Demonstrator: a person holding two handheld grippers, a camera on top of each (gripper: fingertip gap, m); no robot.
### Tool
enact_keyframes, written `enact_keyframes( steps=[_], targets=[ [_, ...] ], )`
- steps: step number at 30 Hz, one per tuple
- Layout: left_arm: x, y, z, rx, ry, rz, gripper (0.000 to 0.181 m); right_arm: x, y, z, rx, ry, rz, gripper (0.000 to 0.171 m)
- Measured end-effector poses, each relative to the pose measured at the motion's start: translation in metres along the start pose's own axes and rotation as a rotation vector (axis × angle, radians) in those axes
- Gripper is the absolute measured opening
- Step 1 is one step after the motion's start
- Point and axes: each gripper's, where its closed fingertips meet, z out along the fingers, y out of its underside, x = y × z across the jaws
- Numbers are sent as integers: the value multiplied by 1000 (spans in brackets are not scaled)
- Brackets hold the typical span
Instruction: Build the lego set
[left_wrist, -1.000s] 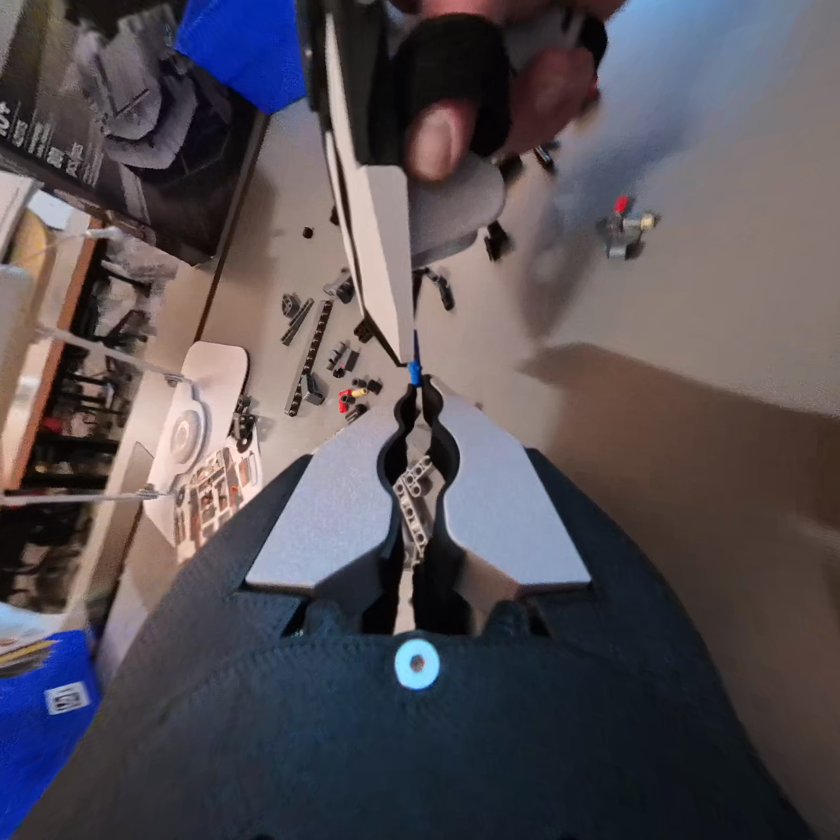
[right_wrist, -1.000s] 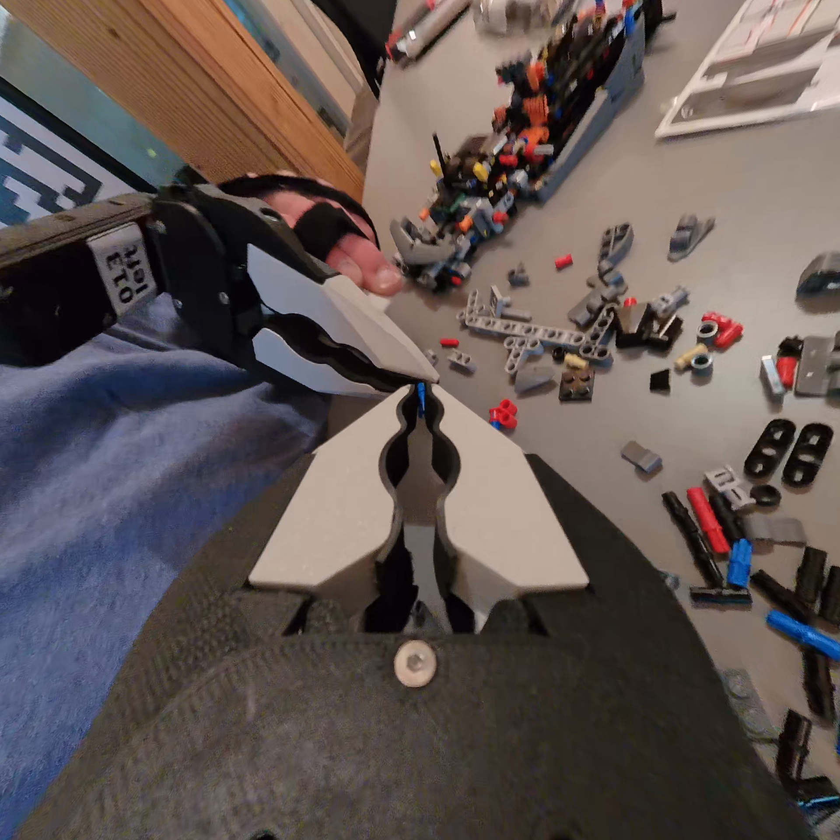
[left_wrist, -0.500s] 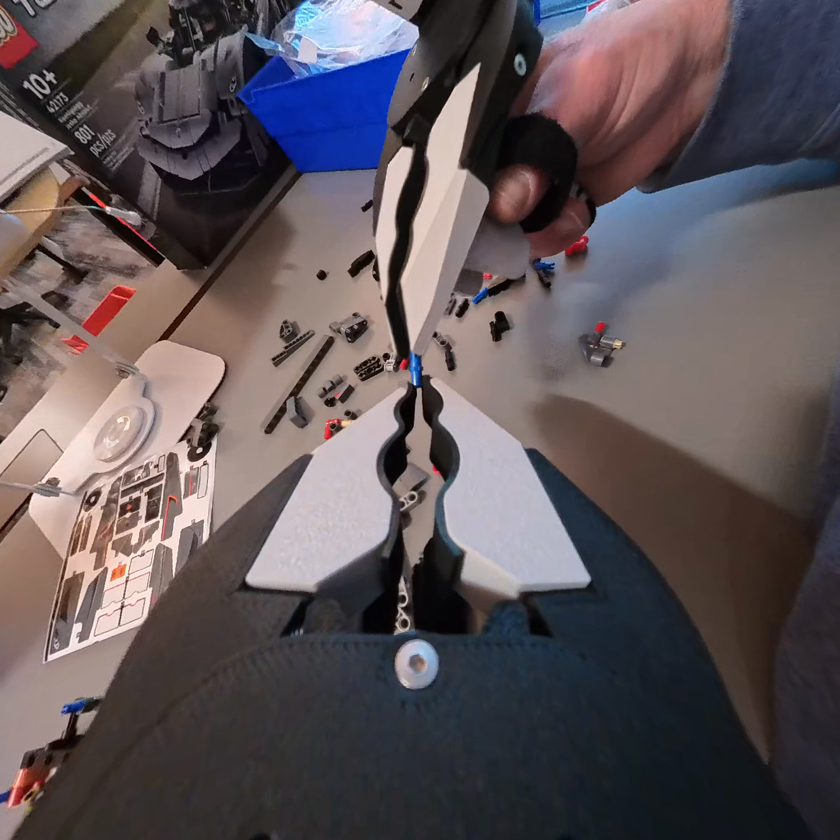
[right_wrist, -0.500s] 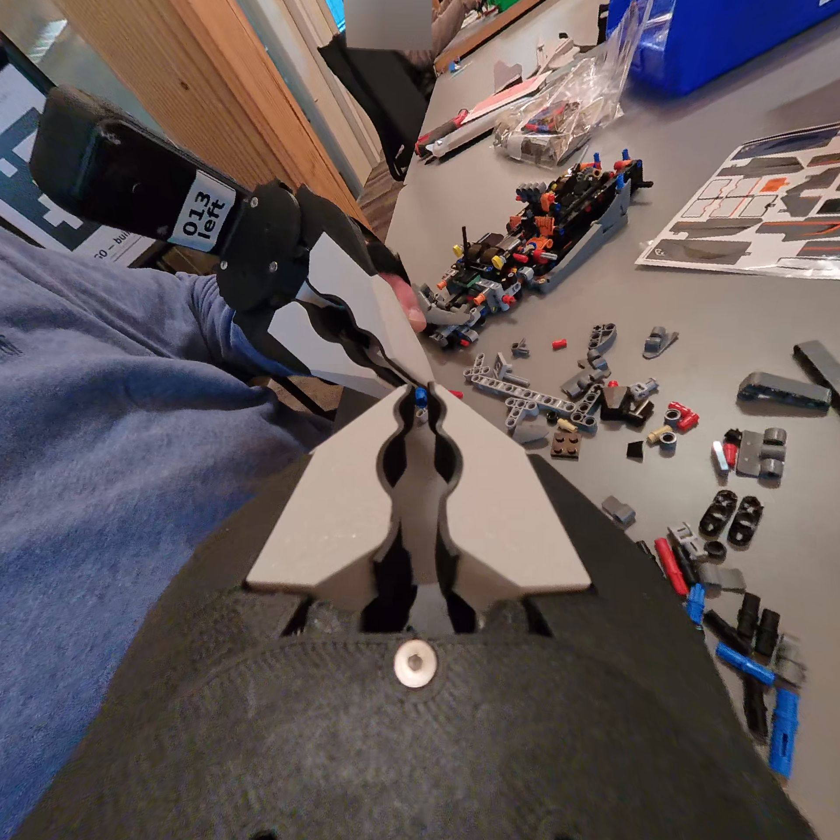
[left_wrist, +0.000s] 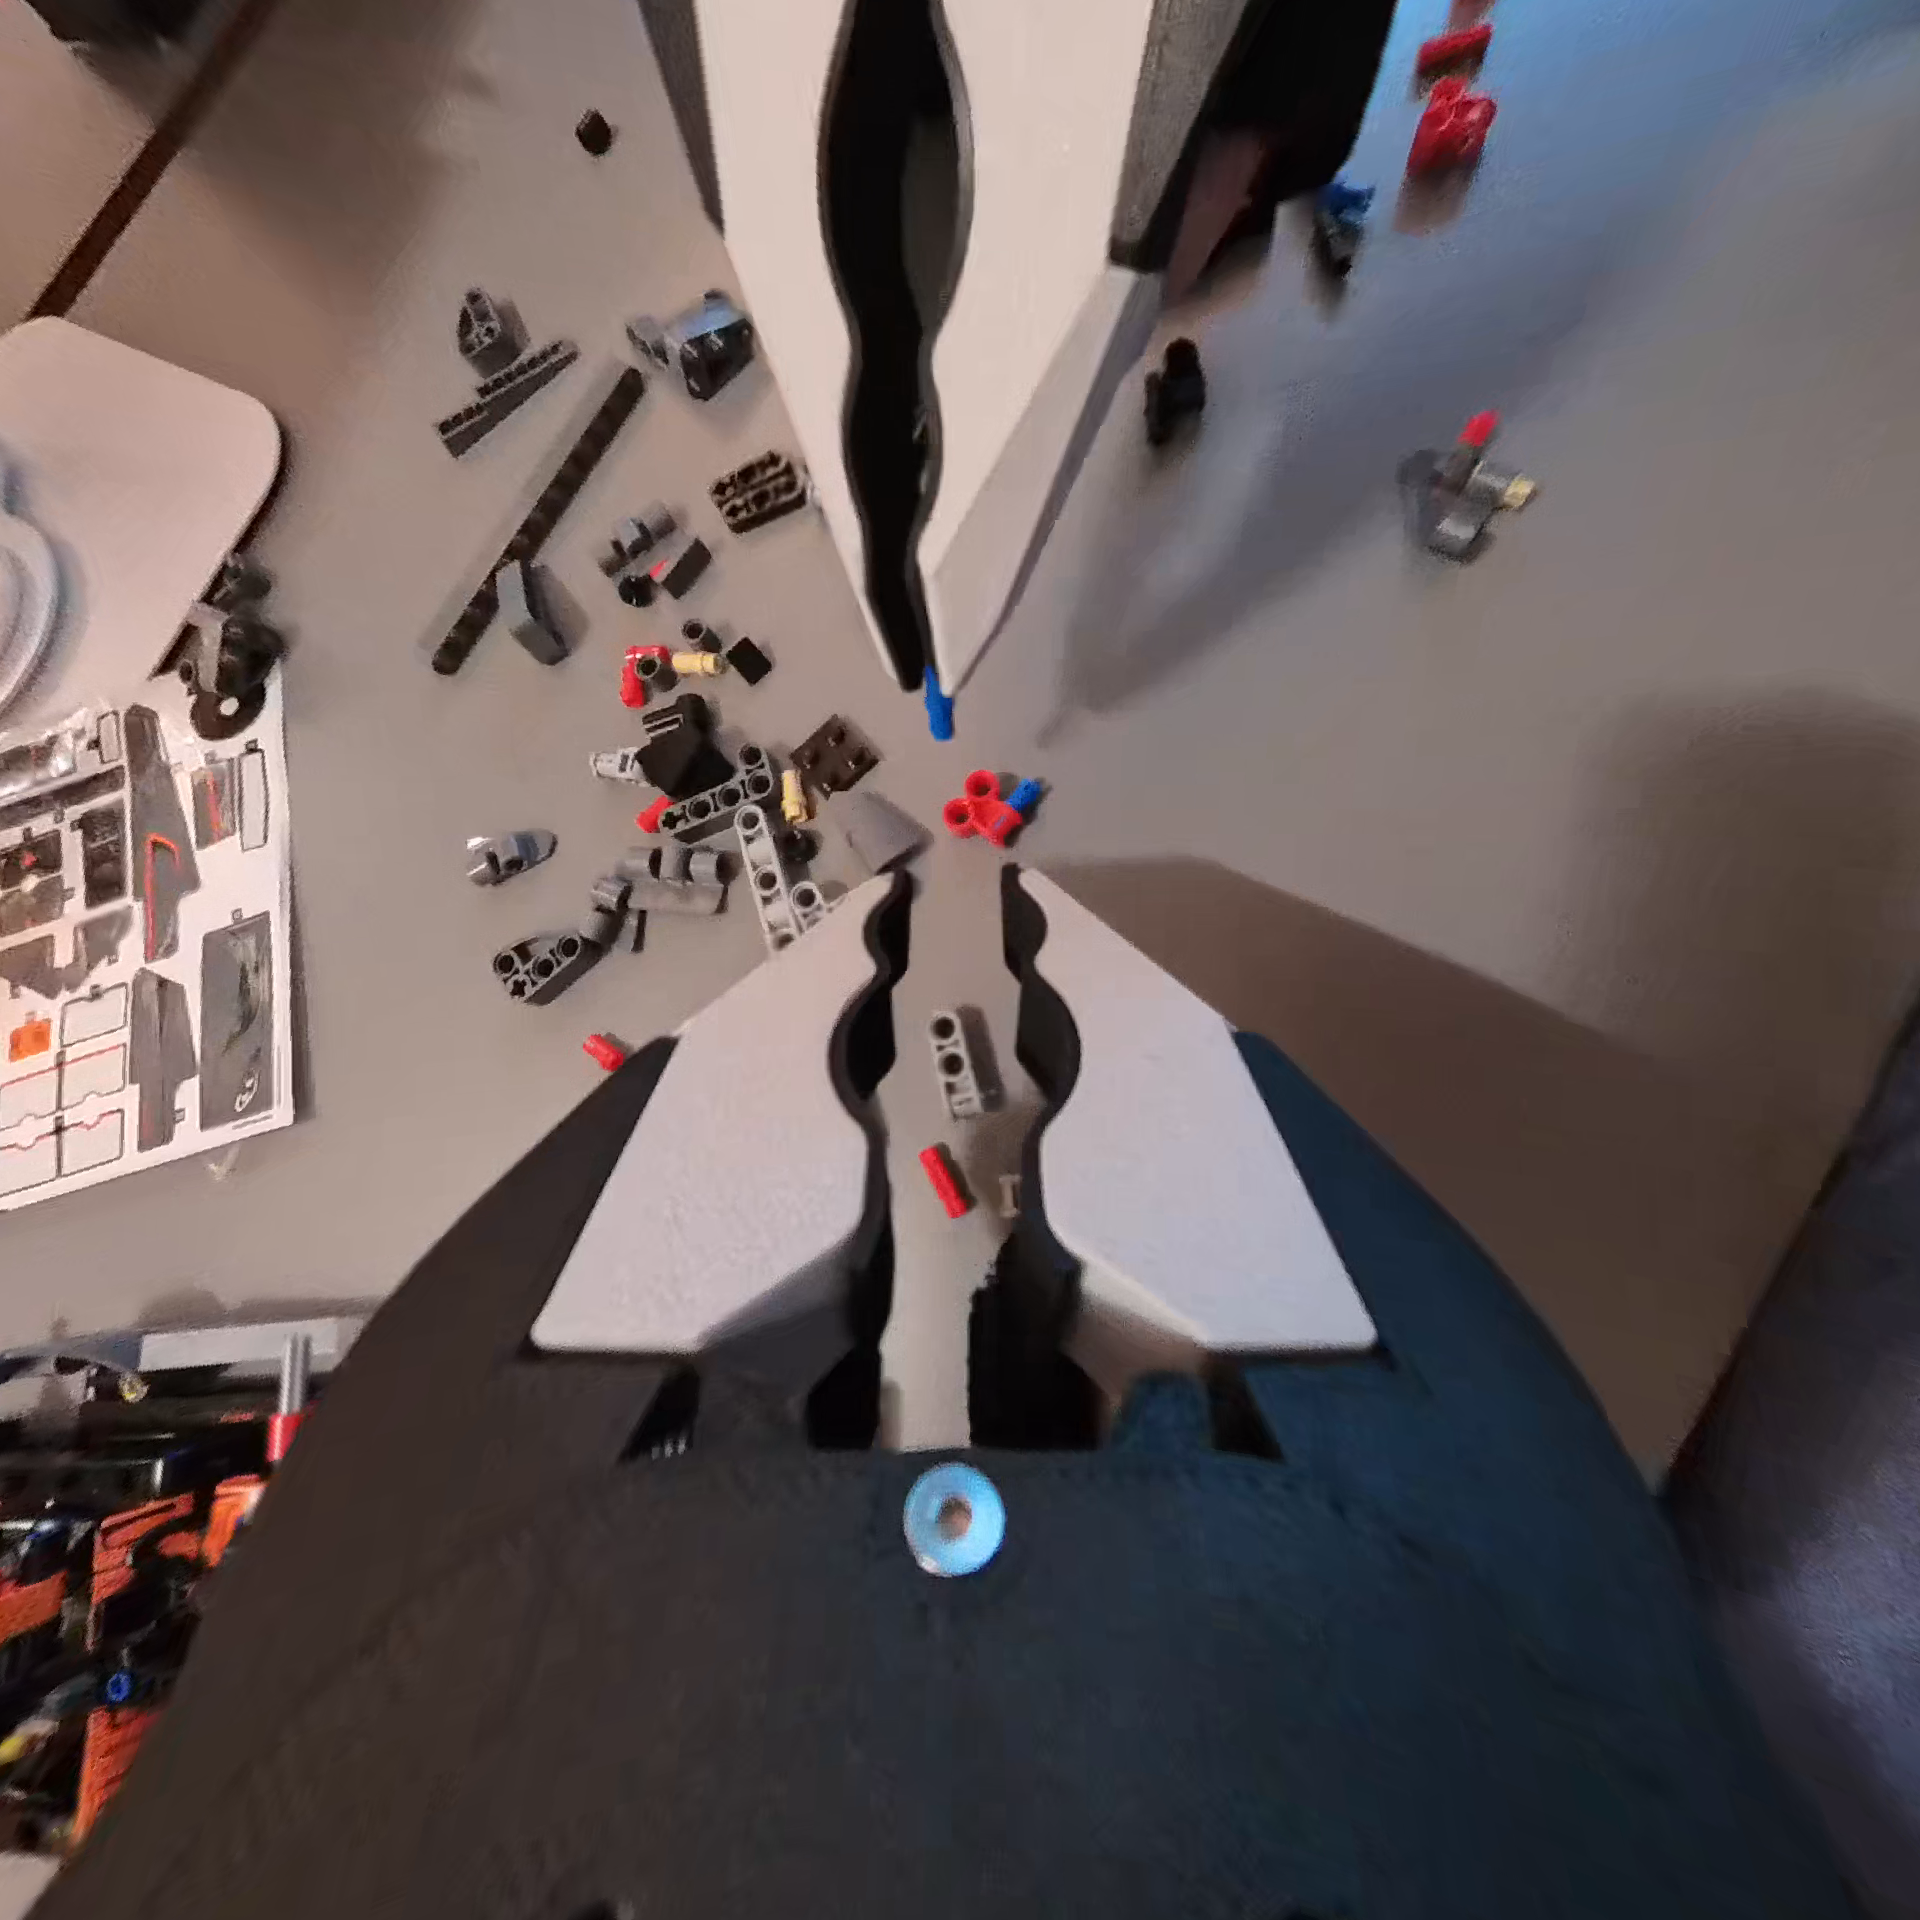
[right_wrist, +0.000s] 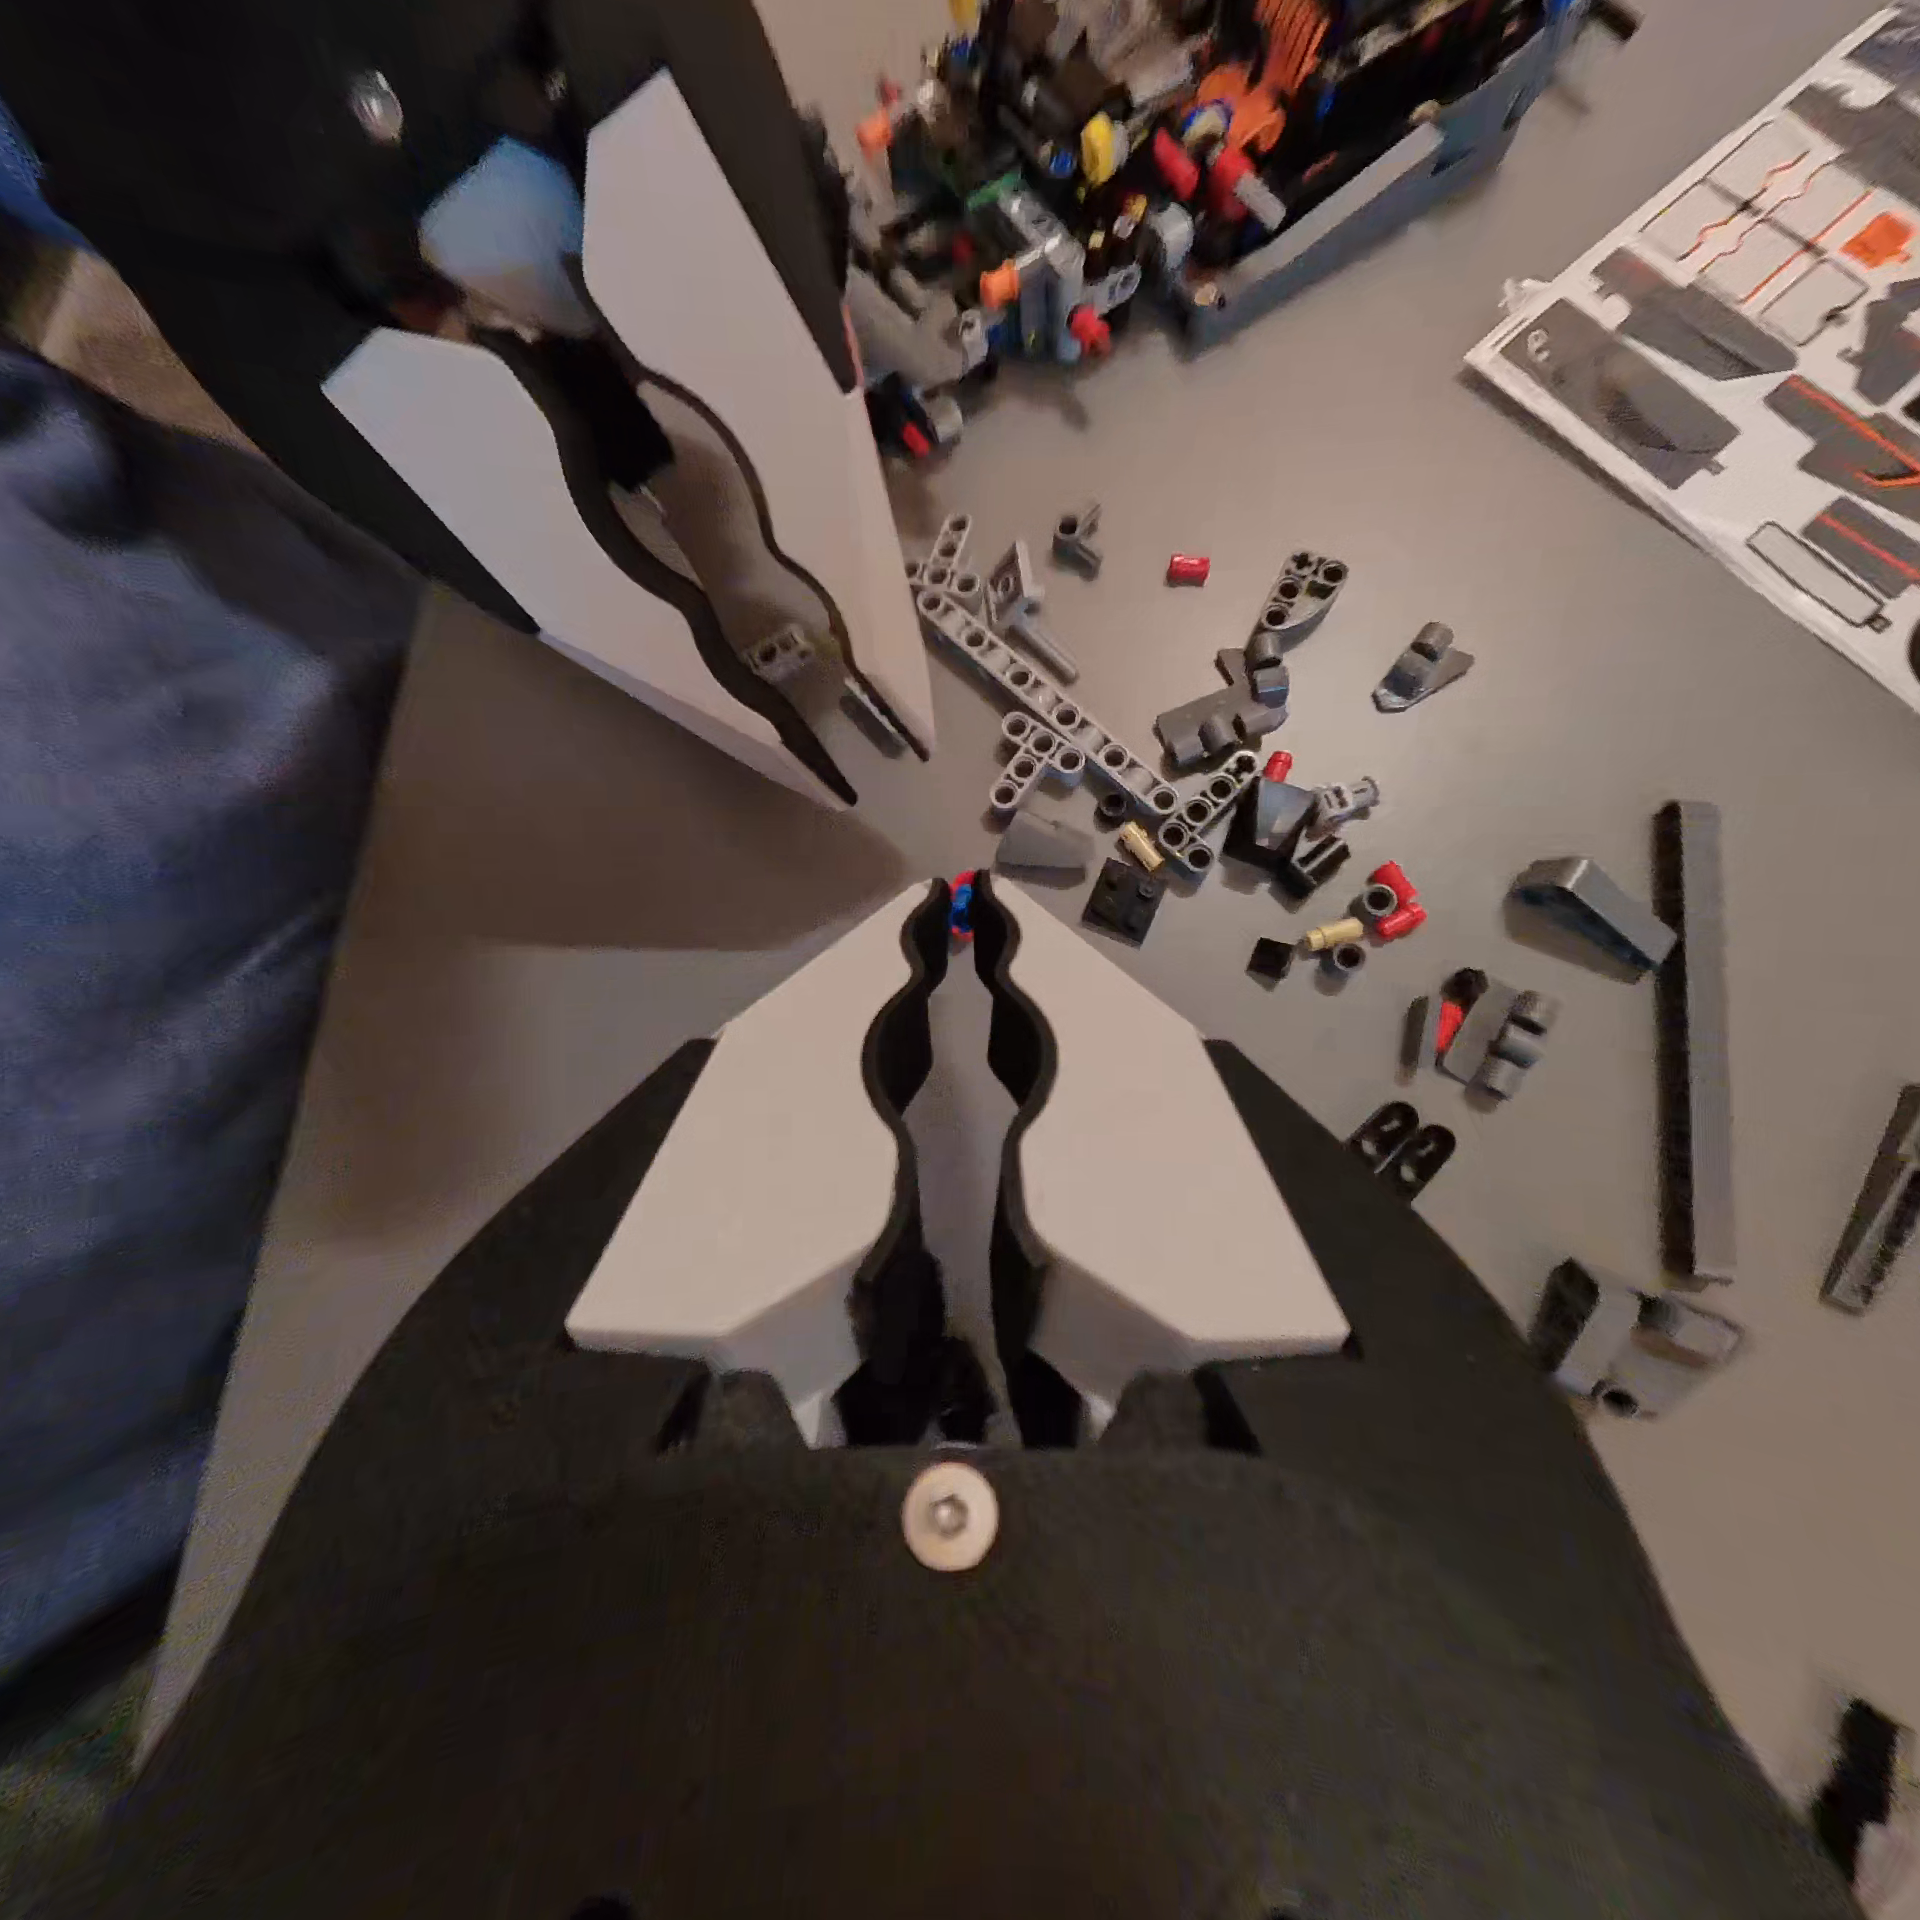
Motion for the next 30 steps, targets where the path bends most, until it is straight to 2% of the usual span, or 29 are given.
enact_keyframes(
  steps=[1,4,10,14,30],
  targets=[
    [-2,2,3,-15,-3,2,18,0,2,5,-33,-9,-20,1],
    [-5,5,7,-48,3,7,19,2,10,15,-114,-21,-68,1],
    [-7,3,11,-38,39,-24,20,-2,1,18,-143,-47,-102,1],
    [-4,4,17,-46,31,-8,20,0,9,22,-198,-58,-88,1],
    [3,8,32,-59,39,12,12,0,7,25,-231,-52,-131,1]
  ],
)
